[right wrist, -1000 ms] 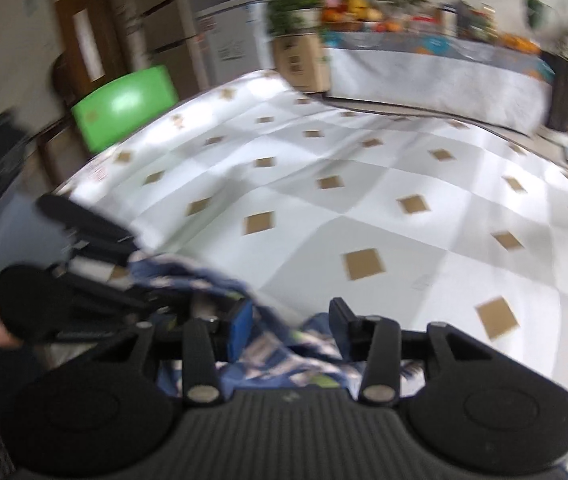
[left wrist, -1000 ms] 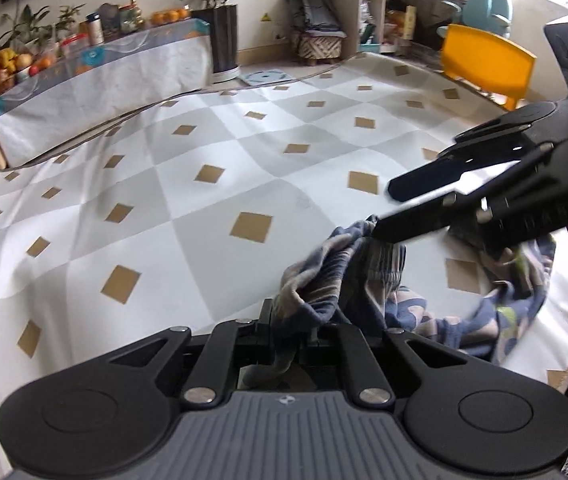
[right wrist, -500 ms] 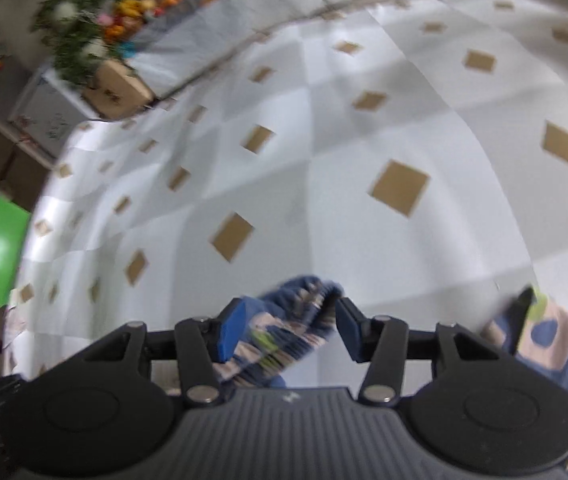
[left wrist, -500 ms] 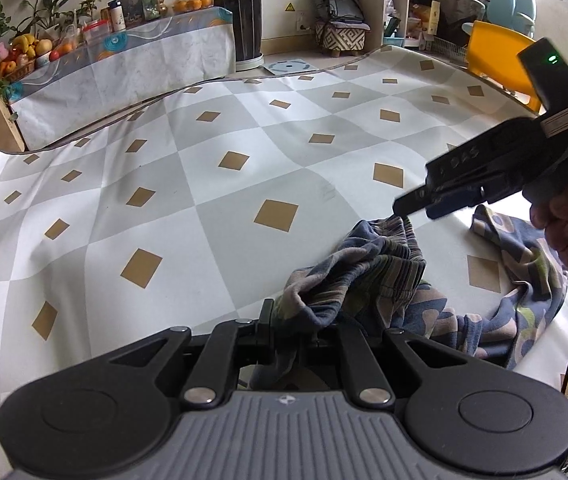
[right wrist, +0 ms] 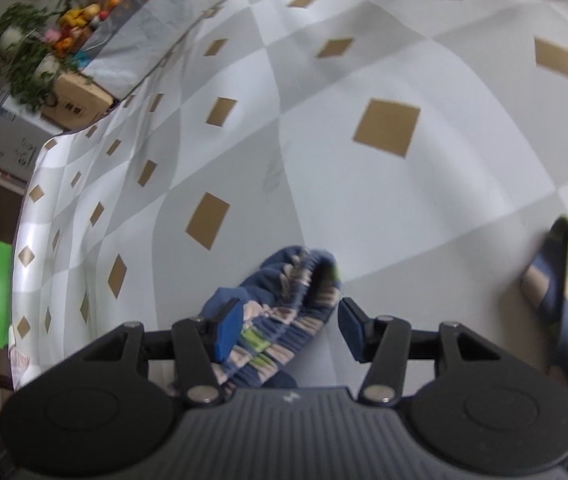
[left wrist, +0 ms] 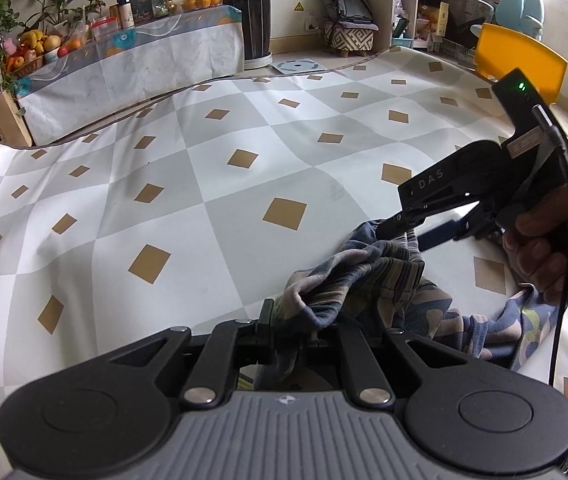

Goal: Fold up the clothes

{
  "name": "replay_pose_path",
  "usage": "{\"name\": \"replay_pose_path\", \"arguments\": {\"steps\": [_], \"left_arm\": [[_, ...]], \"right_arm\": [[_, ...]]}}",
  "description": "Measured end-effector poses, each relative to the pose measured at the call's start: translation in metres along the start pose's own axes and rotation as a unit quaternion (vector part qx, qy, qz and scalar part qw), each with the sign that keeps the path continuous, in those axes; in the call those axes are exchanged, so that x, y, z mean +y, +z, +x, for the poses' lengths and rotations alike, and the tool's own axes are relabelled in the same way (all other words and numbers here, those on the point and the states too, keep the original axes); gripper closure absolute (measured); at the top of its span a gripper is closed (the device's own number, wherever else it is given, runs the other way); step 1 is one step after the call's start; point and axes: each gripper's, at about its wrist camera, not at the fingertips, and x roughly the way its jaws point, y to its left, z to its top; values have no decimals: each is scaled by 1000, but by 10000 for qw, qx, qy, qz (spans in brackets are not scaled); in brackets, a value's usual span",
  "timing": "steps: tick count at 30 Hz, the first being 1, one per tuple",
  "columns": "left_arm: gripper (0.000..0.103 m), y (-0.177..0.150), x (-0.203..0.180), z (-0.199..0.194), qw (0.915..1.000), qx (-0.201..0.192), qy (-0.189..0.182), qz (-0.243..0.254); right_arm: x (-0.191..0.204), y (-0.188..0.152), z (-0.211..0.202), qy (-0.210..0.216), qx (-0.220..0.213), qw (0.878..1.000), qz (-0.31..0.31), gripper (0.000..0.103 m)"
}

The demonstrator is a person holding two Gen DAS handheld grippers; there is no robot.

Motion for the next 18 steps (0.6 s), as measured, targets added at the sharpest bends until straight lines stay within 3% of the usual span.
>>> {"name": "replay_pose_path", "arguments": {"steps": [8, 14, 18], "left_arm": [[94, 0, 2, 3, 9999, 62, 40, -79], [94, 0, 5, 5, 9998, 93, 123, -153], [94, 3, 10, 7, 9991, 78, 257, -321]], "right_arm": [[-4, -3, 10, 285, 29, 9988, 401, 54], [1, -4, 17, 275, -36, 9989, 376, 90], [6, -1, 9, 469, -243, 9981, 322, 94]]}}
